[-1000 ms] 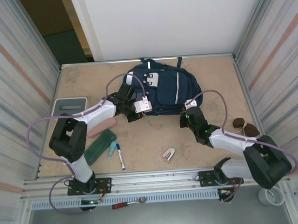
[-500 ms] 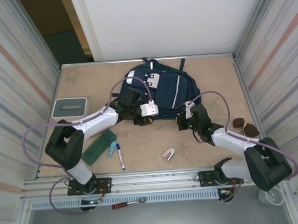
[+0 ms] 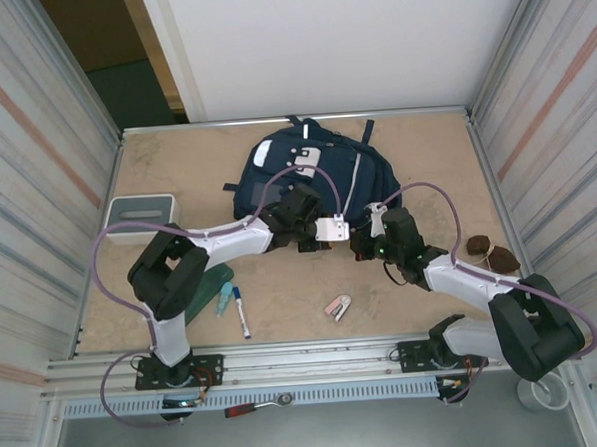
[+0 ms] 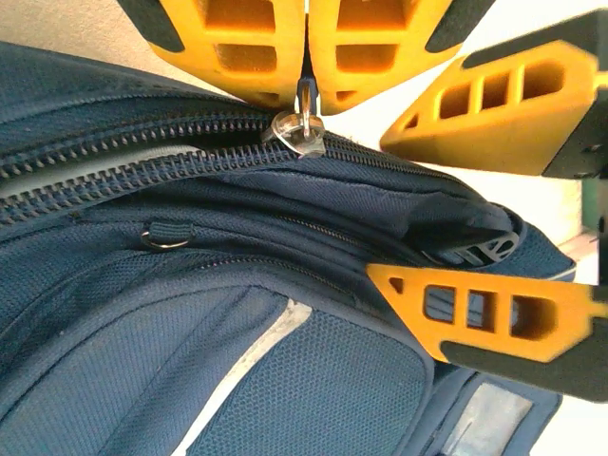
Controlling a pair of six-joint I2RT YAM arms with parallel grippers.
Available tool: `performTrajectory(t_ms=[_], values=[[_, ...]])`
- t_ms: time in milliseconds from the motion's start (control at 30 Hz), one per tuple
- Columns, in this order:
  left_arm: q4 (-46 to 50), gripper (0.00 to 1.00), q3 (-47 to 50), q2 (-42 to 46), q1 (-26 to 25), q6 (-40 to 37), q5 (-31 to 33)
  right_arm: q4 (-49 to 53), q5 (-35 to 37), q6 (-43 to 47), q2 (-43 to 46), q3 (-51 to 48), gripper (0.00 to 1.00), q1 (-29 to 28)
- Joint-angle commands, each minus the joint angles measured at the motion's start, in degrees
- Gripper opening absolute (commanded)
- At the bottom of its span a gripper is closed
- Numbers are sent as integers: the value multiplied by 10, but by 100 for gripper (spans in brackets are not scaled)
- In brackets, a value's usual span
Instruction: Pack the student bag
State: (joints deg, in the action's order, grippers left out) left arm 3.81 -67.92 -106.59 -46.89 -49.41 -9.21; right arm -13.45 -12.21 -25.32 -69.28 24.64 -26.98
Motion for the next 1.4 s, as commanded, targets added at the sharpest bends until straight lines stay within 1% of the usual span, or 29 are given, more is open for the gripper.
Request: performTrajectory(t_ms=[0,33,100,200,400,467,567,633,700,800,933,1000,1067,1167,1233,1300,1367], values=[[-29,25,-10,3,5,-12,11,11,15,-14,24,15,0,6],[-29,16,-5,9,11,-11,4,38,38,-15,26,17,0,9],[-27,1,6,24,23,-7,-10,80,81,-15,32,18,0,18],[-24,0,28,49,45,-3,-32,124,140,-17,41,15,0,40],[-38,0,66,89,91,-7,-63,171,185,-14,25,38,0,80],[-44,0,76,99,106,-9,-63,173,172,-11,14,51,0,89],[-47,0,88,103,126,-9,-59,138,104,-5,1,59,0,87],[-44,11,95,107,129,-5,-54,124,75,-7,-9,68,0,78],[-37,27,101,116,125,5,-60,113,54,-9,-15,75,0,64],[-26,46,107,134,101,17,-55,101,33,-16,-17,85,0,45],[-38,57,110,147,53,22,-50,88,20,-32,-17,95,0,18],[-49,59,103,137,30,21,-48,82,18,-41,-17,99,0,5],[-49,59,86,118,17,19,-48,75,15,-48,-16,102,0,-5],[-32,58,52,79,6,19,-51,65,7,-60,-10,103,0,-16],[-42,56,43,60,4,23,-48,63,4,-64,-4,104,0,-24],[-62,50,41,48,4,28,-49,58,3,-64,3,101,0,-32],[-75,39,41,39,4,30,-49,56,4,-64,10,97,0,-36]])
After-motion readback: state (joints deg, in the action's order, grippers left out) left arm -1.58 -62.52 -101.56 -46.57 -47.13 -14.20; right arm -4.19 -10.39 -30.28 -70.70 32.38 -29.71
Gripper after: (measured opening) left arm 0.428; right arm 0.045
